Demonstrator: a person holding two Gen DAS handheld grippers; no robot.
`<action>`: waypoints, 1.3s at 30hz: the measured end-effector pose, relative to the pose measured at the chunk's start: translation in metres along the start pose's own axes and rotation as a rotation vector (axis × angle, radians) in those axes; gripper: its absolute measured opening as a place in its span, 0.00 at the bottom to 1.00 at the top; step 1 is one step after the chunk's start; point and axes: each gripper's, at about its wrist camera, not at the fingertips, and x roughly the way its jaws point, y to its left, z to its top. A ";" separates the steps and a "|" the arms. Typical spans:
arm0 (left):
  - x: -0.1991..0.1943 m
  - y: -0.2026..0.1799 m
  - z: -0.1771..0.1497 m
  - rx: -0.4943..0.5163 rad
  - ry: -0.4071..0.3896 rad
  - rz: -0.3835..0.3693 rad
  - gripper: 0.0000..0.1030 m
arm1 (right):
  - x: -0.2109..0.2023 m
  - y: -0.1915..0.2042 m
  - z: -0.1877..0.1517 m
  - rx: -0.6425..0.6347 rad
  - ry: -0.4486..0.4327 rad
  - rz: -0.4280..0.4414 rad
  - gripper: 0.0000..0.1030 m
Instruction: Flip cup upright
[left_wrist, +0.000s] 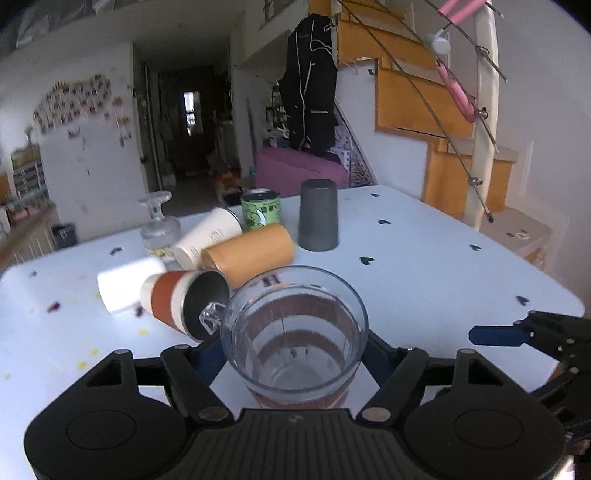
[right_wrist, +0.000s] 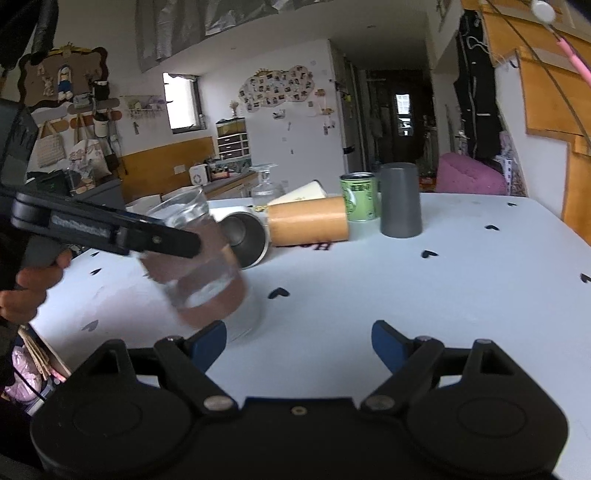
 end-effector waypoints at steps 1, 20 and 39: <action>0.002 -0.001 -0.001 0.007 -0.003 0.007 0.74 | 0.002 0.003 0.000 -0.005 0.001 0.007 0.84; 0.015 0.000 -0.054 -0.080 -0.093 0.031 0.87 | 0.007 0.020 -0.005 -0.029 0.001 0.042 0.84; 0.025 0.034 -0.066 -0.151 -0.116 0.124 0.72 | 0.012 0.023 -0.008 -0.043 0.023 0.016 0.82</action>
